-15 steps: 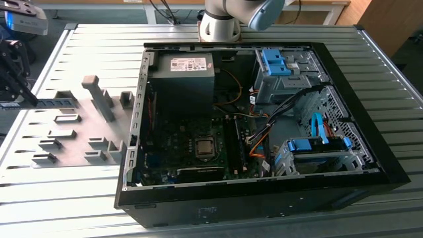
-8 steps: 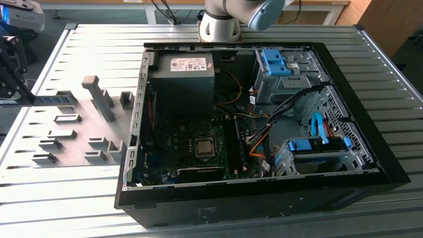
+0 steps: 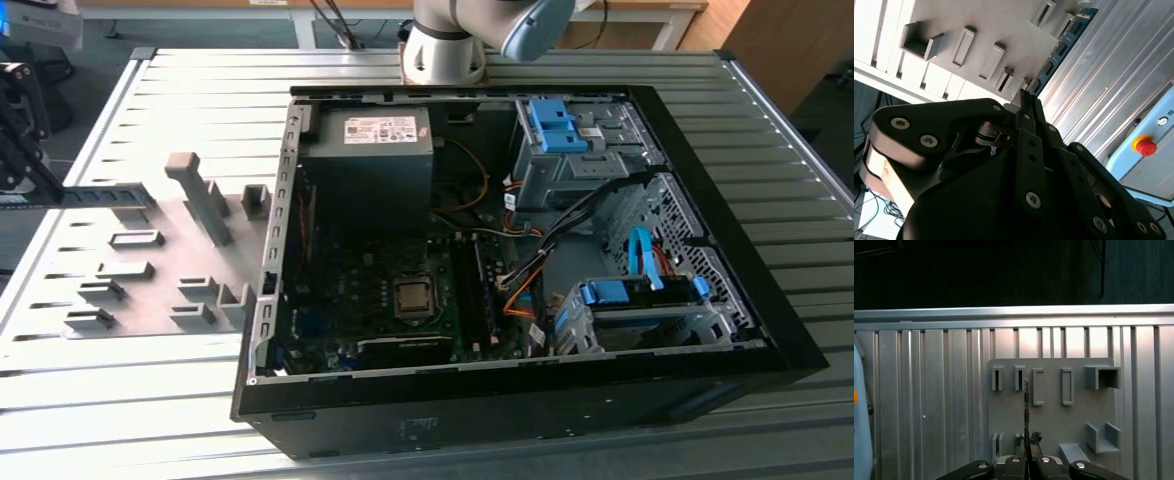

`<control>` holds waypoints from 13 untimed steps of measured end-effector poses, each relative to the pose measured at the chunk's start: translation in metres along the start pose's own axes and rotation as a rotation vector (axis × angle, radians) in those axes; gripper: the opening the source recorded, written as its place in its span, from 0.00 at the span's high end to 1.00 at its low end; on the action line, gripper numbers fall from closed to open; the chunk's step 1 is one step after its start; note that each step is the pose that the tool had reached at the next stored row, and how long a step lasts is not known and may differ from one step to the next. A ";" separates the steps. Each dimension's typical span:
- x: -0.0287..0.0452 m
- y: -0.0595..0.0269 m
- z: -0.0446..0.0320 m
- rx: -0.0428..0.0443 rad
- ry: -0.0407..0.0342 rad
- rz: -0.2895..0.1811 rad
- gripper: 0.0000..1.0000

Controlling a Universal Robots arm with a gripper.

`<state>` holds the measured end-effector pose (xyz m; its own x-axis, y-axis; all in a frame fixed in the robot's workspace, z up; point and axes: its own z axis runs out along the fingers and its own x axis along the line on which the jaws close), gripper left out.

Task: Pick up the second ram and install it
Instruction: 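Pick up the second ram and move it above second insertion slot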

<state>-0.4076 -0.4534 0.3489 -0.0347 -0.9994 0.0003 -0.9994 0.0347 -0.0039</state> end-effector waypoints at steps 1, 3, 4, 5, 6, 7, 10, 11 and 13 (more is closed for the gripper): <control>0.0000 0.0000 -0.0011 0.0000 0.0000 0.000 0.86; 0.0000 0.0000 -0.0033 0.0000 0.0000 0.000 0.86; 0.0000 0.0000 -0.0044 0.0001 -0.0001 0.000 0.86; 0.0000 0.0000 -0.0056 0.0000 0.0000 0.000 0.86; 0.0000 -0.0001 -0.0067 0.0000 0.0000 0.000 0.86; 0.0000 -0.0001 -0.0079 -0.0001 0.0001 0.000 0.86; 0.0000 -0.0001 -0.0111 0.0000 0.0000 0.000 0.86; 0.0000 -0.0001 -0.0120 0.0000 0.0000 0.000 0.86; 0.0000 -0.0001 -0.0139 -0.0001 0.0000 0.000 0.86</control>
<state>-0.4076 -0.4534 0.3628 -0.0346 -0.9994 0.0004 -0.9994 0.0346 -0.0038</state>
